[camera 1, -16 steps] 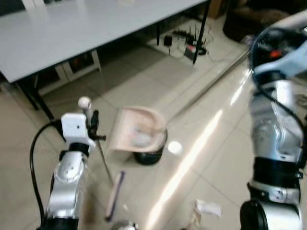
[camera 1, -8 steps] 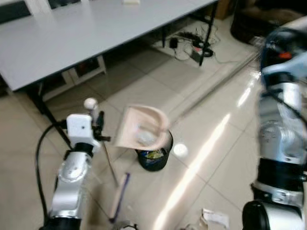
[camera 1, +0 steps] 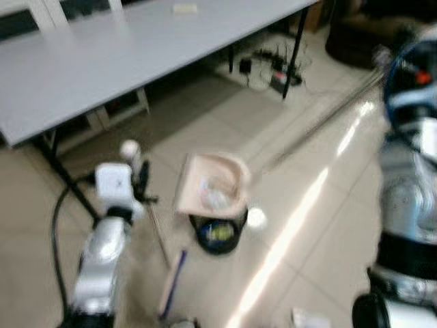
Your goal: Sweep floor
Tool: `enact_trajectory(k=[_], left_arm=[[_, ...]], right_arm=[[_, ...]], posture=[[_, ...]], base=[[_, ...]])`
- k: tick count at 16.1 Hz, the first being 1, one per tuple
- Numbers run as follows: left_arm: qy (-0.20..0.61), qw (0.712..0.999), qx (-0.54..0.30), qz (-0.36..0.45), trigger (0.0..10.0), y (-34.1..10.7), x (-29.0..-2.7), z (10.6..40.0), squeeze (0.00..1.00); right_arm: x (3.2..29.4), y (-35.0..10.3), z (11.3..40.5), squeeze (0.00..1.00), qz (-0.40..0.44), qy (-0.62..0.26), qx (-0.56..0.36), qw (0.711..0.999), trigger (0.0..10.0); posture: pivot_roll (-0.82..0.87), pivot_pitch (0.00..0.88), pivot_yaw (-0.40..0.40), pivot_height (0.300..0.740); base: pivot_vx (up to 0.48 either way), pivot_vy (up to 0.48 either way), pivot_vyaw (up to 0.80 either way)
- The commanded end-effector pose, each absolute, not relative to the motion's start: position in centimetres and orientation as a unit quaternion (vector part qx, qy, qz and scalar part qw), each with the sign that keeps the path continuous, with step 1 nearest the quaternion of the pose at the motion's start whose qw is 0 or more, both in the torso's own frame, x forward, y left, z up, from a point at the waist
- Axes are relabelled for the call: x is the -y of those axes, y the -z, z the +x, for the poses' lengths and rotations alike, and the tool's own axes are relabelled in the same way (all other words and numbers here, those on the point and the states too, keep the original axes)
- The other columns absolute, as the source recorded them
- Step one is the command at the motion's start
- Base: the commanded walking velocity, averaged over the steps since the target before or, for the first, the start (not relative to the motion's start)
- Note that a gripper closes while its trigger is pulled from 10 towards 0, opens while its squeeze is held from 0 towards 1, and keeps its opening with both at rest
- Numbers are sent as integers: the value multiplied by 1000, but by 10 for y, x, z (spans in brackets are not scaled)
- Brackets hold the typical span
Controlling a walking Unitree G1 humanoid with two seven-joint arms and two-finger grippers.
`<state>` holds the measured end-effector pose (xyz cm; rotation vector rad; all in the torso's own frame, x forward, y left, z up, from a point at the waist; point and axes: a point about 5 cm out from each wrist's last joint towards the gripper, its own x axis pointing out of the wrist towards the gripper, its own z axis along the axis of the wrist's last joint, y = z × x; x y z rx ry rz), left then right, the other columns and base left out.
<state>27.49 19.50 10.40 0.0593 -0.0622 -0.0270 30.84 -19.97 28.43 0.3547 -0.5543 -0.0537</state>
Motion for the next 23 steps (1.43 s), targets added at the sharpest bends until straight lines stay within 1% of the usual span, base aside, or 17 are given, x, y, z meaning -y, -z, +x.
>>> enact_trajectory(k=[1, 5, 8, 10, 13, 16, 18, 21, 23], left_arm=[[21, 998, 50, 37, 10000, -111, -191, 277, 0], [22, 998, 50, 36, 10000, -113, -190, 281, 0], [13, 999, 42, 32, 10000, -110, -194, 280, 0], [17, 999, 31, 32, 10000, -106, -194, 279, 0], [21, 999, 31, 39, 10000, -106, -192, 278, 0], [15, 998, 39, 50, 10000, -109, -193, 278, 0], [17, 997, 34, 68, 10000, -106, -193, 277, 0], [16, 997, 36, 69, 10000, -107, -191, 279, 0], [17, 997, 37, 70, 10000, -107, -190, 279, 0]], right_arm=[[208, -294, 300, 0, 188, 35, 297, 936, 10000], [211, -294, 303, 0, 175, 41, 291, 940, 10000], [209, -295, 303, 0, 167, 34, 291, 941, 10000], [213, -294, 300, 0, 160, 54, 299, 939, 10000], [215, -294, 300, 0, 155, 59, 303, 938, 10000], [213, -296, 300, 0, 110, 50, 309, 943, 10000], [205, -296, 299, 0, 68, 22, 314, 947, 10000], [194, -297, 299, 0, 22, -8, 326, 945, 10000], [189, -298, 300, 0, 8, -18, 337, 941, 10000]], posture=[[-37, 36, 52, 740], [-30, 43, 50, 740], [-29, 50, 54, 740], [-34, 55, 63, 740], [-32, 55, 57, 740], [-36, 62, 53, 740], [-37, 62, 47, 740], [-35, 65, 43, 740], [-34, 62, 42, 740]], base=[[356, 0, 0], [333, 0, 0], [0, 0, 0], [0, 0, 0], [0, 0, 0], [0, 0, 0], [0, 0, 0], [0, 0, 0], [0, 0, 0]])
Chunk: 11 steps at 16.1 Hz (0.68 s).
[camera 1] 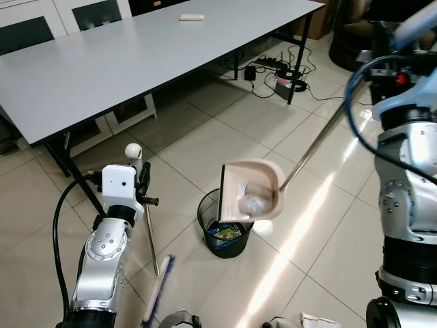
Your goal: Sweep floor
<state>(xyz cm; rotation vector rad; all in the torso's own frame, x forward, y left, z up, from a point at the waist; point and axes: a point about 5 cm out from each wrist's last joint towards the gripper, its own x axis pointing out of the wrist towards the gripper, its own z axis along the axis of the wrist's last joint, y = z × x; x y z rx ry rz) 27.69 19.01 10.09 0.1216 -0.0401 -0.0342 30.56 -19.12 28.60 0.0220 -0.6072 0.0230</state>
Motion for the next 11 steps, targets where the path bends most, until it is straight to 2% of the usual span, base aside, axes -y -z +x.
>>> enact_trajectory(k=[1, 3, 7, 11], left_arm=[[17, 997, 37, 71, 10000, -107, -190, 280, 0], [17, 997, 38, 72, 10000, -108, -189, 280, 0], [25, 996, 44, 77, 10000, -111, -185, 283, 0], [14, 996, 44, 75, 10000, -111, -187, 283, 0]], right_arm=[[186, -298, 301, 0, 3, -25, 347, 938, 10000], [174, -299, 305, 0, -6, -51, 372, 927, 10000], [155, -289, 320, 0, -46, -102, 368, 923, 10000], [130, -279, 321, 0, -101, -155, 379, 906, 10000]], posture=[[-33, 64, 43, 740], [-25, 70, 39, 740], [-12, 79, 25, 740], [-7, 76, 10, 740]], base=[[0, 0, 0], [0, 0, 0], [0, 0, 0], [0, 0, 0]])
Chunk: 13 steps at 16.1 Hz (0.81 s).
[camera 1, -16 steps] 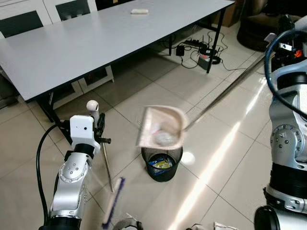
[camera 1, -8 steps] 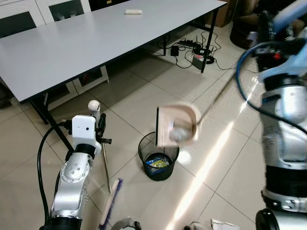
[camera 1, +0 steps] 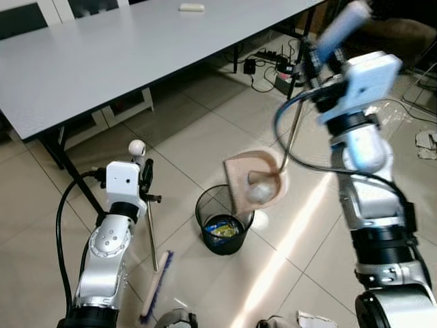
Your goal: Sweep floor
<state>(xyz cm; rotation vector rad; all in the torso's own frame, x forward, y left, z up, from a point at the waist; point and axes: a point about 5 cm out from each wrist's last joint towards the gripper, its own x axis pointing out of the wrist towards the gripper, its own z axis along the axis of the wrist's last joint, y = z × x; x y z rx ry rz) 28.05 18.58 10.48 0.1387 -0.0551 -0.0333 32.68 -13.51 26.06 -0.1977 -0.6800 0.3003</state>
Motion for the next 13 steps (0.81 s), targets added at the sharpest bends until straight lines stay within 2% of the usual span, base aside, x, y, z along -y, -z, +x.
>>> enact_trajectory(k=[1, 5, 9, 13], left_arm=[[18, 996, 43, 72, 10000, -111, -186, 283, 0], [29, 997, 41, 67, 10000, -110, -182, 283, 0], [35, 996, 43, 64, 10000, -113, -180, 286, 0], [36, 996, 44, 66, 10000, -114, -181, 287, 0]], right_arm=[[125, -275, 321, 0, -103, -166, 378, 905, 10000], [106, -261, 314, 0, -100, -198, 382, 897, 10000], [77, -248, 303, 0, -163, -271, 391, 864, 10000], [70, -243, 301, 0, -182, -292, 387, 855, 10000]], posture=[[-7, 71, 10, 740], [-6, 67, 6, 740], [-4, 76, 3, 740], [-4, 75, 6, 740]], base=[[0, 0, 0], [0, 0, 0], [0, 0, 0], [0, 0, 0]])
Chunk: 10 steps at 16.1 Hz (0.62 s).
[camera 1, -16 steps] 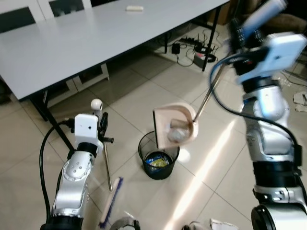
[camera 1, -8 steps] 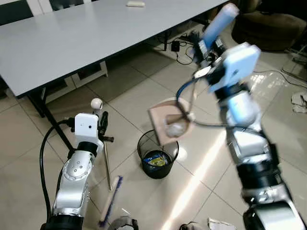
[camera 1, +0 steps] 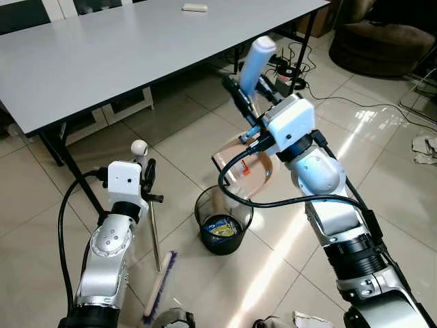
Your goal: Sweep floor
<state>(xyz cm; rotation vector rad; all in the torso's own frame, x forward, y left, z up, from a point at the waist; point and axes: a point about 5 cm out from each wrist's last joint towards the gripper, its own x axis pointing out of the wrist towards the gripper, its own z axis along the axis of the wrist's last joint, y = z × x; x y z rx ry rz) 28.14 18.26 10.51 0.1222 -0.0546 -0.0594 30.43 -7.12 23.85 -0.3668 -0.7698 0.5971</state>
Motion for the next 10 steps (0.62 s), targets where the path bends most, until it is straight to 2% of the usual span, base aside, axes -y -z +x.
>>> enact_trajectory(k=[1, 3, 5, 6, 8, 10], left_arm=[[35, 996, 44, 66, 10000, -114, -182, 288, 0], [37, 997, 42, 61, 10000, -115, -181, 291, 0], [42, 998, 37, 40, 10000, -115, -179, 294, 0], [50, 997, 42, 38, 10000, -119, -176, 297, 0], [90, 995, 33, 38, 10000, -118, -170, 295, 0], [100, 994, 33, 38, 10000, -117, -166, 296, 0]], right_arm=[[69, -239, 302, 0, -202, -297, 379, 853, 10000], [73, -242, 304, 0, -227, -285, 381, 850, 10000], [86, -256, 313, 0, -180, -250, 377, 874, 10000], [104, -271, 319, 0, -141, -206, 380, 891, 10000], [162, -299, 322, 0, -119, -87, 380, 913, 10000], [191, -299, 320, 0, -142, -38, 360, 921, 10000]], posture=[[-8, 72, 8, 740], [-13, 69, 13, 740], [-21, 69, 19, 740], [-25, 79, 17, 740], [-37, 71, 13, 740], [-53, 77, 15, 740]], base=[[0, 0, 0], [0, 0, 0], [0, 0, 0], [0, 0, 0], [0, 0, 0], [0, 0, 0]])
